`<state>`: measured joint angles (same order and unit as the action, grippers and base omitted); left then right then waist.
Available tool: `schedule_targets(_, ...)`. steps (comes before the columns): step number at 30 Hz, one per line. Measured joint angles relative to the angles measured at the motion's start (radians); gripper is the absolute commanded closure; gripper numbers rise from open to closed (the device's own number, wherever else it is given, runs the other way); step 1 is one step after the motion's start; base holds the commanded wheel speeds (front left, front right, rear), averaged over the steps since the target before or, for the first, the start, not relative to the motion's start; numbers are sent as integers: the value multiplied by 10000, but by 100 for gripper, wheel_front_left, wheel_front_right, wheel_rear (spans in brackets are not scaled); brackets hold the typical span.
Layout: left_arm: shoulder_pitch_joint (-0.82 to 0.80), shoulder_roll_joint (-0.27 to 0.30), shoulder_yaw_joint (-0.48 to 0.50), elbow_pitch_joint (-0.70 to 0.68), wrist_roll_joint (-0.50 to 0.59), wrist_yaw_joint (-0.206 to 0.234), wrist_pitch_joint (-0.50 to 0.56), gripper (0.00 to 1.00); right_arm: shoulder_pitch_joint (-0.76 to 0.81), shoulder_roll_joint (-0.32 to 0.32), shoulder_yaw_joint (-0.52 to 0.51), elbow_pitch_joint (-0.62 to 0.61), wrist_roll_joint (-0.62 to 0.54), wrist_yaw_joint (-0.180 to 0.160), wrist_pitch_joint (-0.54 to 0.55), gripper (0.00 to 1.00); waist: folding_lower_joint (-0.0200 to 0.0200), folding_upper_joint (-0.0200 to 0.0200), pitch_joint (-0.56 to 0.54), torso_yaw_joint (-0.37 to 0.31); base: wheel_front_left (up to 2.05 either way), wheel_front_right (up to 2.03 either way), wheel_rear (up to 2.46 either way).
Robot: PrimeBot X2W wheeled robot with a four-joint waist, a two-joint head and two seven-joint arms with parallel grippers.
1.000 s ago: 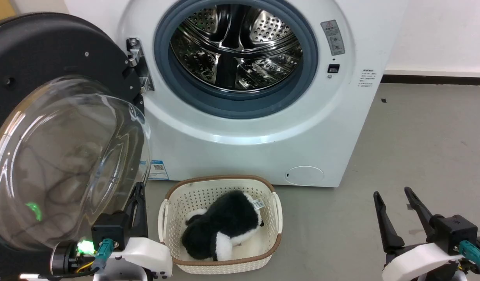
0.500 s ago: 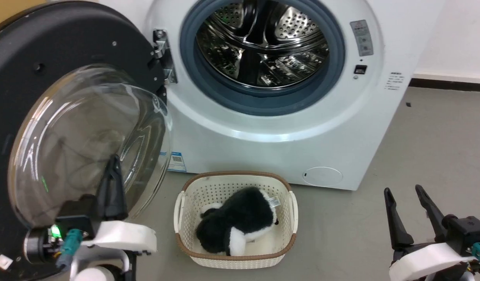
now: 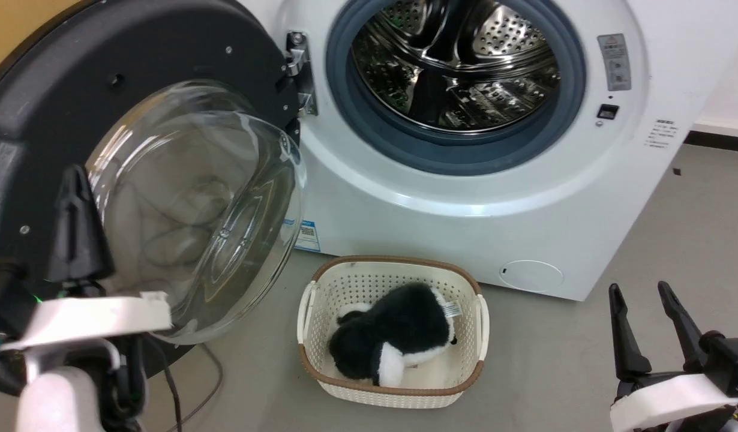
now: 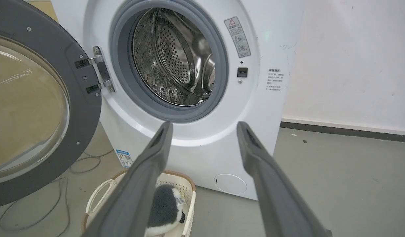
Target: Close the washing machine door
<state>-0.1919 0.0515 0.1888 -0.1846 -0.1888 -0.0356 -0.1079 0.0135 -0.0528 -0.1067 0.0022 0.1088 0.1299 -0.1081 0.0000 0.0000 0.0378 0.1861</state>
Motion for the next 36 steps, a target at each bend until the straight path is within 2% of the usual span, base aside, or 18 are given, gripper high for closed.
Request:
schedule_targets(6, -635, 69, 777, 79, -1043, -150, -132, 100, -1, 0, -165, 2, 163, 0, -109, 0, 0, 0, 80, 333, 0, 0, 0)
schedule_targets(16, -1477, 907, 1664, 897, -2924, -295, -35, 100, -2, 2, -401, 50, 280, 0, -316, 0, 0, 0, 243, 839, 0, 0, 0)
schedule_targets(23, -2177, 1434, 2274, 1801, -4305, -169, 740, 100, -3, 2, -633, 138, 393, 0, -453, 0, 0, 0, 365, 1118, 0, 0, 0)
schedule_targets(28, -2653, 1787, 2554, 2543, -5371, 159, 1687, 100, -3, 2, -761, 203, 497, 0, -570, 0, 0, 0, 427, 1322, 0, 0, 0)
schedule_targets(36, -3183, 2276, 3101, 3870, -7382, 203, 3369, 100, -9, 2, -961, 259, 589, 0, -731, 0, 0, 0, 571, 1652, 0, 0, 0)
